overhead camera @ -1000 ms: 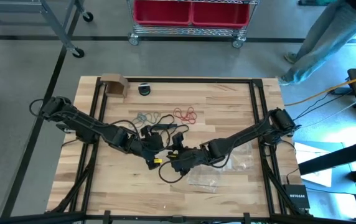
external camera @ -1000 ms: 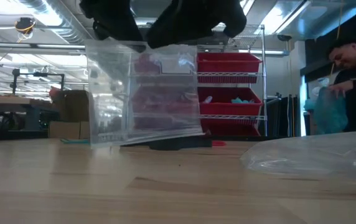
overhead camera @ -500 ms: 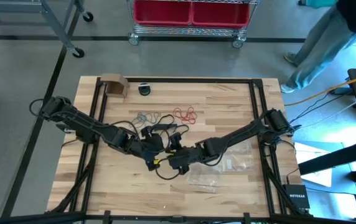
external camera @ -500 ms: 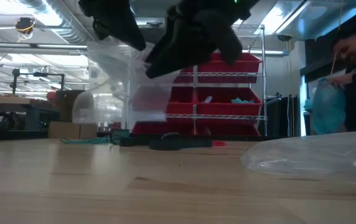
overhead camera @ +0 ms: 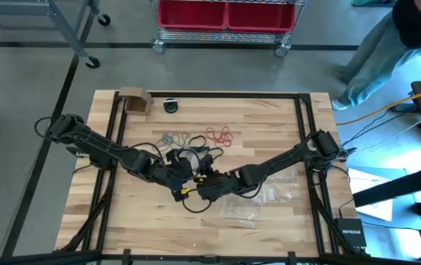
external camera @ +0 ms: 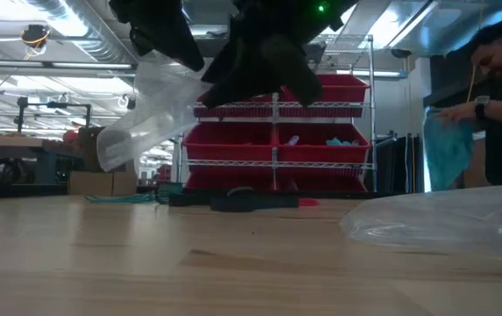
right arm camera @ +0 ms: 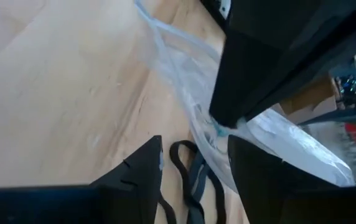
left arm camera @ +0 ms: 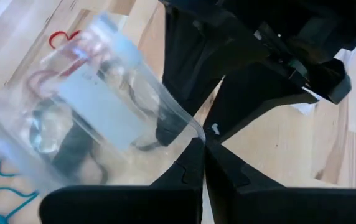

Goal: Sort rubber bands
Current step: Put the black rubber band into the transparent zip bag

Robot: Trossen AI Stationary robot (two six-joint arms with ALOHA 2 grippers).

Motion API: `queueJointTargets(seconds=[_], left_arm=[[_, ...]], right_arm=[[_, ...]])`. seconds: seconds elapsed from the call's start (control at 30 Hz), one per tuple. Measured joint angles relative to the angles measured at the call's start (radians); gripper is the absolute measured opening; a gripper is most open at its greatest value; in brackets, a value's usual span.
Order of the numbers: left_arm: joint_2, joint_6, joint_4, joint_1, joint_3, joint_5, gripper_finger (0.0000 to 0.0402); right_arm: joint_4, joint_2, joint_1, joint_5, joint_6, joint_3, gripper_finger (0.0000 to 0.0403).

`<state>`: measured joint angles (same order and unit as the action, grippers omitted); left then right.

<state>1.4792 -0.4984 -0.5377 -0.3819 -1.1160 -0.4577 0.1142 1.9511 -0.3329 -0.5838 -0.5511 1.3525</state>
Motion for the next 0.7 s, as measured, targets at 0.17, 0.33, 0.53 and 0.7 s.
queueJointTargets(seconds=[0.17,0.33,0.53,0.7], left_arm=[[0.000,0.009,0.002,0.000,0.000,0.003,0.0000],[-0.002,0.033,0.002,0.000,0.000,0.004,0.0000],[-0.024,0.022,-0.021,-0.005,0.000,0.003,0.0000],[-0.024,-0.029,-0.110,-0.006,0.000,-0.014,0.0000]], right_arm=[[0.001,0.000,0.000,0.000,-0.096,0.001,0.0175],[-0.001,0.021,0.002,0.016,-0.137,0.002,0.0174],[0.002,0.030,0.000,0.017,-0.137,0.003,0.0129],[0.007,0.030,0.000,0.024,-0.135,0.003,0.0041]])
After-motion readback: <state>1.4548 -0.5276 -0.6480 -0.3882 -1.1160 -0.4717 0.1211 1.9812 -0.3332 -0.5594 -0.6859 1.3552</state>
